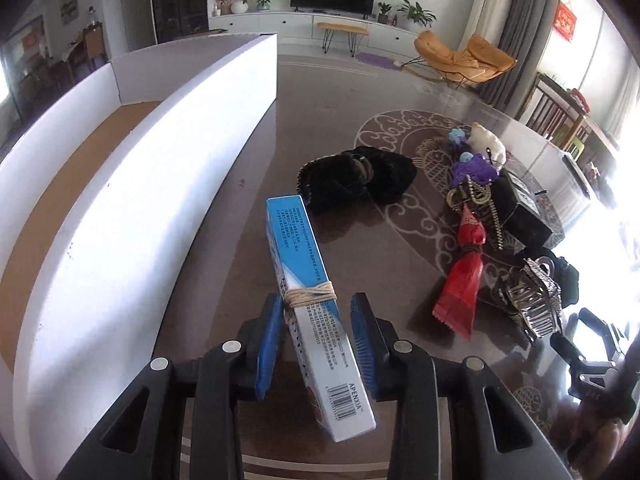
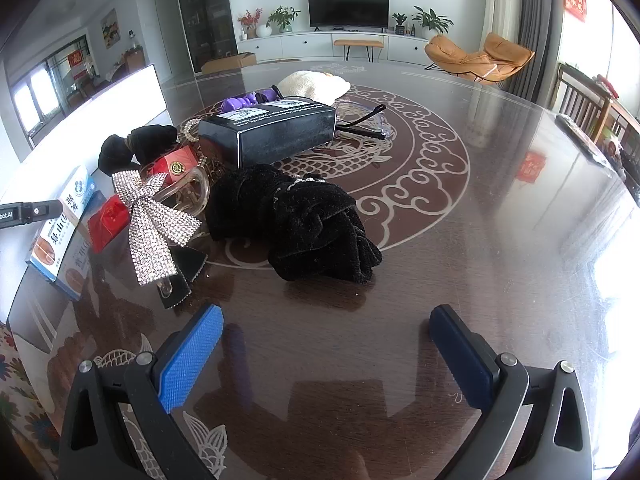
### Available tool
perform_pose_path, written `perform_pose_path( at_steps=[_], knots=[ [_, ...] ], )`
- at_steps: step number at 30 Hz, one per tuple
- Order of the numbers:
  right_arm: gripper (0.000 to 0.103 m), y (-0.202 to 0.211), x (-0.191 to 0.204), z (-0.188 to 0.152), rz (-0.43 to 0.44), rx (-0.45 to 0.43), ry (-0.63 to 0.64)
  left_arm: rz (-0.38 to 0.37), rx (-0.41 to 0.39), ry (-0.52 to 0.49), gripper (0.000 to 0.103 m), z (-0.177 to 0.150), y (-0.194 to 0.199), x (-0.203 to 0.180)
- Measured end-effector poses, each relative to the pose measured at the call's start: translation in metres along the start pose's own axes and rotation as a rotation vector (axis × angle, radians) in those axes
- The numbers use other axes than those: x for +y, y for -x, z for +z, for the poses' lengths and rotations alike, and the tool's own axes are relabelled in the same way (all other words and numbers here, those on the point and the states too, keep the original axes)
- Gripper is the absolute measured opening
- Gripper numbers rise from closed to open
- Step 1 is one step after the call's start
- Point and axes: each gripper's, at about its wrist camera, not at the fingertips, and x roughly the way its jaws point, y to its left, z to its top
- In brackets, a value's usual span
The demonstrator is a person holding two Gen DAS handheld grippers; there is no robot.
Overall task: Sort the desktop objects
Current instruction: 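Lift the ointment box with the left gripper and pull it clear of the pile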
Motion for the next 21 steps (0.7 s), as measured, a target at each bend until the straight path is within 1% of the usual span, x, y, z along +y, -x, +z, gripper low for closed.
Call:
perform_pose_path(
  at_steps=[1, 2, 4, 8, 11, 12, 14, 17, 21],
  knots=[
    [0.103, 0.000, 0.000, 0.000, -0.001, 0.000, 0.001, -0.010, 0.008, -0.019, 0.045, 0.000, -0.002, -0.005],
    [0.103, -0.001, 0.000, 0.000, -0.001, 0.000, 0.001, -0.009, 0.012, -0.039, 0.052, 0.001, -0.004, -0.012],
    [0.103, -0.001, 0.001, 0.000, 0.000, -0.001, 0.000, -0.003, 0.003, -0.073, 0.053, 0.000, -0.009, -0.023],
    [0.103, -0.002, 0.001, 0.001, 0.002, -0.001, -0.001, -0.051, -0.002, -0.100, 0.053, 0.000, -0.013, -0.044],
    [0.103, -0.001, 0.001, 0.001, 0.001, -0.001, 0.000, -0.056, -0.044, -0.125, 0.053, 0.002, -0.001, -0.057],
    [0.103, -0.001, 0.001, 0.001, 0.002, -0.001, -0.001, -0.061, -0.049, -0.140, 0.057, 0.002, 0.001, -0.062],
    [0.103, -0.001, 0.001, 0.001, 0.003, -0.002, -0.002, -0.072, -0.036, -0.165, 0.067, 0.002, 0.000, -0.067],
    [0.103, -0.001, 0.000, 0.001, 0.008, -0.004, -0.006, -0.084, -0.017, -0.189, 0.067, -0.005, -0.001, -0.069],
    [0.103, -0.001, -0.001, 0.001, 0.012, -0.006, -0.009, -0.146, -0.011, -0.190, 0.067, -0.017, 0.001, -0.071]
  ],
)
